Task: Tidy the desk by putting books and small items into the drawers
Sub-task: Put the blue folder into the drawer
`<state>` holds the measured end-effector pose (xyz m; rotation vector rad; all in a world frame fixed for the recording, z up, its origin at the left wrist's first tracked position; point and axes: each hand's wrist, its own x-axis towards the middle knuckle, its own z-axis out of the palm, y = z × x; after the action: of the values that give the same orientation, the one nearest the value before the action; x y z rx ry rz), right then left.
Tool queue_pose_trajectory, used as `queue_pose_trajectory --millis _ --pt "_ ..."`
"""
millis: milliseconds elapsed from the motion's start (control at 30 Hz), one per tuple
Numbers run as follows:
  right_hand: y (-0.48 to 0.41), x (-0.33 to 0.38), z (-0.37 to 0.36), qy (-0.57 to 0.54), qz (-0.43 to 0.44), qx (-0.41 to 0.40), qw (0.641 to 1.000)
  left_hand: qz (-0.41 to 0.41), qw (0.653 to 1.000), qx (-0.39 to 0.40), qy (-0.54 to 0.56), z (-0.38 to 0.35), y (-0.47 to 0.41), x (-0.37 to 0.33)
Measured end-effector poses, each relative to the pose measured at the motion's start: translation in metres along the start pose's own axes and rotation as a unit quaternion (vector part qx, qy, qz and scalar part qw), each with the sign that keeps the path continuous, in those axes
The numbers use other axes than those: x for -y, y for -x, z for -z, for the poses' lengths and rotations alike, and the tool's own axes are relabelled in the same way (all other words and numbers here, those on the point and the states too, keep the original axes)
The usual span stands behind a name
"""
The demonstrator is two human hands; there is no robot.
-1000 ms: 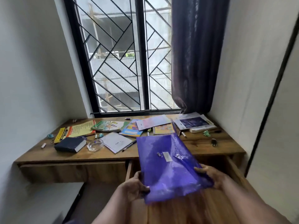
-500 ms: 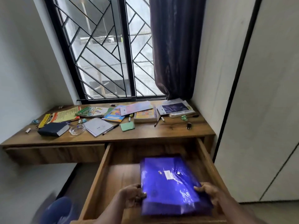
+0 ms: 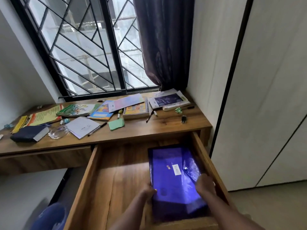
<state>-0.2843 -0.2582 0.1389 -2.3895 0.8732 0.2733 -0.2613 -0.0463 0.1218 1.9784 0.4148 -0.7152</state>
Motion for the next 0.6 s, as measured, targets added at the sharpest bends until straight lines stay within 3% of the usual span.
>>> queue_pose_trajectory --millis 167,367,567,600 --pt "-0.027 0.007 -0.011 0.103 0.051 -0.085 0.99 -0.009 0.995 -0.007 -0.099 -0.014 -0.103 0.021" --pt "-0.055 0.003 -0.037 0.161 0.093 -0.115 0.976 -0.004 0.977 0.008 -0.215 -0.005 -0.059 -0.035" --pt "-0.067 -0.008 -0.067 0.206 0.159 -0.078 0.962 0.014 0.969 0.017 -0.248 -0.007 -0.08 -0.025" --pt "-0.061 -0.005 -0.063 0.23 0.165 -0.041 0.958 0.01 0.968 0.016 -0.249 -0.009 -0.082 -0.023"
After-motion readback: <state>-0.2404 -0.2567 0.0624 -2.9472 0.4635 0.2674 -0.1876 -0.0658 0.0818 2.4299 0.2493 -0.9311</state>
